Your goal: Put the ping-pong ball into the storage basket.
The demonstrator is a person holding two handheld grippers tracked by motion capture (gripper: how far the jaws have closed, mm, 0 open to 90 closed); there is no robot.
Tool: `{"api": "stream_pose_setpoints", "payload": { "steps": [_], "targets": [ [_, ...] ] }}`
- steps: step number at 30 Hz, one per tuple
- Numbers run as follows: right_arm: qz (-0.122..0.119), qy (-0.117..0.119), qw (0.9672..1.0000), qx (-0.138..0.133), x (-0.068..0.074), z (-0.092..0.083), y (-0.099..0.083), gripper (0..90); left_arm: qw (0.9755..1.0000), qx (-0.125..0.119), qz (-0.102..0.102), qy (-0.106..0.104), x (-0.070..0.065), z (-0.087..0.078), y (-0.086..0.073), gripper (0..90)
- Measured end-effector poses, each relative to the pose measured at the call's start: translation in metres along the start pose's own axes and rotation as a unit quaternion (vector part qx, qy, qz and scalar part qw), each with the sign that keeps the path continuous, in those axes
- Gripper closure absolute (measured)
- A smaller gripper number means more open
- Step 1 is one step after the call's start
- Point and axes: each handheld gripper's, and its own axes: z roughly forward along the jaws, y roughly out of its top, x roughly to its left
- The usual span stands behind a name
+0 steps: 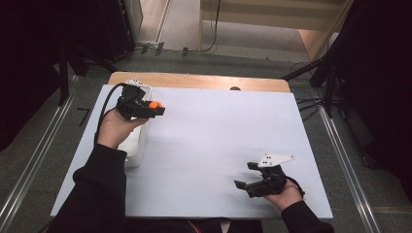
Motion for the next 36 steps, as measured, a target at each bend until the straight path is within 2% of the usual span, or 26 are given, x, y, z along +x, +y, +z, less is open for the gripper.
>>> {"api": "stream_pose_setpoints", "payload": {
  "steps": [13, 36],
  "targets": [
    [-0.001, 0.001, 1.0000, 0.002, 0.000, 0.000, 0.000, 11.8, 0.9999, -0.004, -0.012, 0.011, 0.012, -0.005, -0.004, 50.6],
    [-0.002, -0.001, 1.0000, 0.003, 0.000, 0.000, 0.000, 11.8, 0.9983, -0.011, -0.037, 0.044, 0.033, -0.015, -0.012, 50.6]
  ]
}}
